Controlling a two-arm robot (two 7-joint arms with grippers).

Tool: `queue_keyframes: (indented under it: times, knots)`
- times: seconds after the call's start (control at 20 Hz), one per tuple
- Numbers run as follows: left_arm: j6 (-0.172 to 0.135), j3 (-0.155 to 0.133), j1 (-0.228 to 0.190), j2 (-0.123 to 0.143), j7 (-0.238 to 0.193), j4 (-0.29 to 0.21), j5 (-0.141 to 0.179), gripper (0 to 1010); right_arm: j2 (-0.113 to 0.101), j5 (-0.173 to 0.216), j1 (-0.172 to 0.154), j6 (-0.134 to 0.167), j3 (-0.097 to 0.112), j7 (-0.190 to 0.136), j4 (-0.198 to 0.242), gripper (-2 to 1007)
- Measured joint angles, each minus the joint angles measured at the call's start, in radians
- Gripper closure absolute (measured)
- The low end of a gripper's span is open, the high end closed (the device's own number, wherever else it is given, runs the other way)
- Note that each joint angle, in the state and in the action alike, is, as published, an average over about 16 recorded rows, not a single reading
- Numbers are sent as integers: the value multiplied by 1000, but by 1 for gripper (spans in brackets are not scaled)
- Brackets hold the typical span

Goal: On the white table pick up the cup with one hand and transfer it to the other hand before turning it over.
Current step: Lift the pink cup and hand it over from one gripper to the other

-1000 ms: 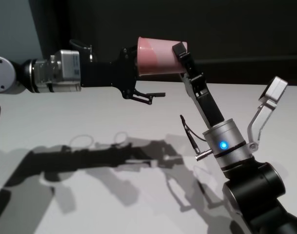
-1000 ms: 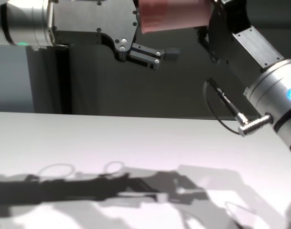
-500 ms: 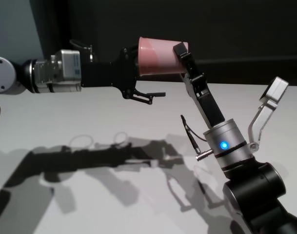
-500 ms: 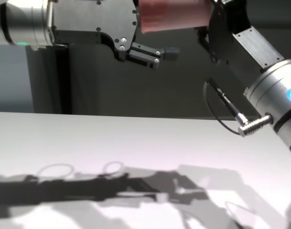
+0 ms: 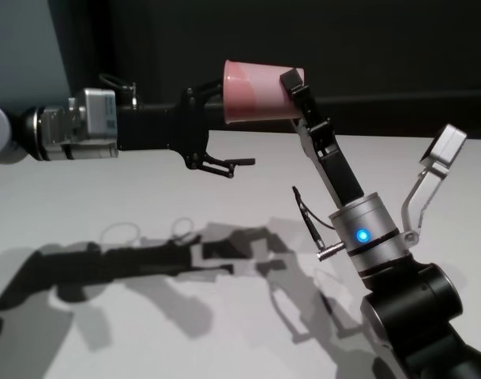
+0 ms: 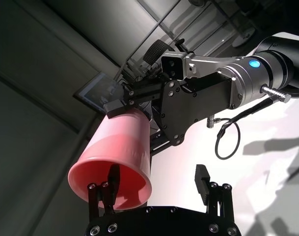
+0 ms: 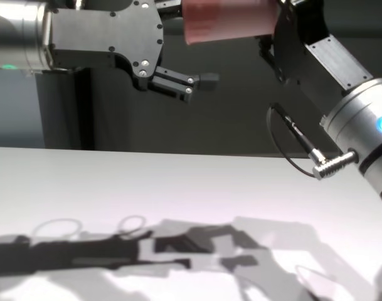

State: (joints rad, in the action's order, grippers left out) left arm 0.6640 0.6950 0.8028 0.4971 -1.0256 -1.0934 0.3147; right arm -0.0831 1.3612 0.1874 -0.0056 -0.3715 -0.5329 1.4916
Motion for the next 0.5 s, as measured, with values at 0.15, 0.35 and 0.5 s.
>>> queue_keyframes:
  times: [0.15, 0.35, 0.5]
  knots:
    - [-14, -10, -20, 20, 15, -21, 1, 9, 0, 0, 0, 0, 0, 0, 0, 262]
    - [-37, -30, -50, 47, 49, -53, -3, 9, 0, 0, 0, 0, 0, 0, 0, 262]
    - [-57, -47, -75, 66, 84, -79, -12, 9, 0, 0, 0, 0, 0, 0, 0, 262]
